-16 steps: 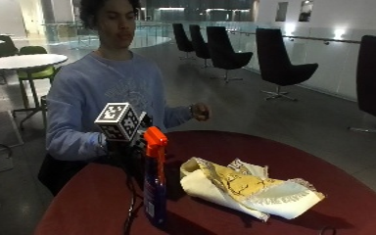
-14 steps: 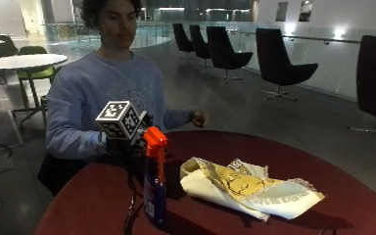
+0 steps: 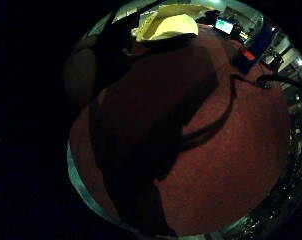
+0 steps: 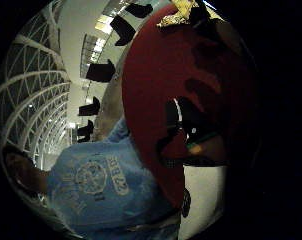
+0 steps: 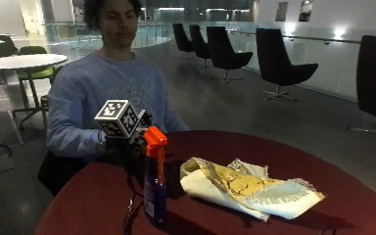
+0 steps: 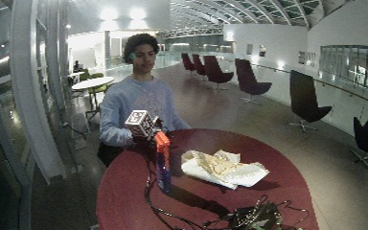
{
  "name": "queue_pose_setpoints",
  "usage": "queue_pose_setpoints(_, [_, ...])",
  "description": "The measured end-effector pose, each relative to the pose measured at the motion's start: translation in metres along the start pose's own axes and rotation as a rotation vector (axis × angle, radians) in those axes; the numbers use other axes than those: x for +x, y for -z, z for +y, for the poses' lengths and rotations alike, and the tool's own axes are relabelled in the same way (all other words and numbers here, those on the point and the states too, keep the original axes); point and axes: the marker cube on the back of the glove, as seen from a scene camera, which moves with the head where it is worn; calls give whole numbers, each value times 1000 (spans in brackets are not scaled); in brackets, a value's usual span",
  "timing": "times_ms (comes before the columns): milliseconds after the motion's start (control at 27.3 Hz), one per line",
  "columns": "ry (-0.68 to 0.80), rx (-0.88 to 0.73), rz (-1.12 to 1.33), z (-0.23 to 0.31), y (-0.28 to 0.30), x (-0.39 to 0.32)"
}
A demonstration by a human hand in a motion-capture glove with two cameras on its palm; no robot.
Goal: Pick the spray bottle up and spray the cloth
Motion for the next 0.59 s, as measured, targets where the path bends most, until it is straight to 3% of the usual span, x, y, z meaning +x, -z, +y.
queue_pose_setpoints(403, [-42,42,-30,7,9,8])
queue_pose_setpoints(587, [-137,148,-153,4,23,31])
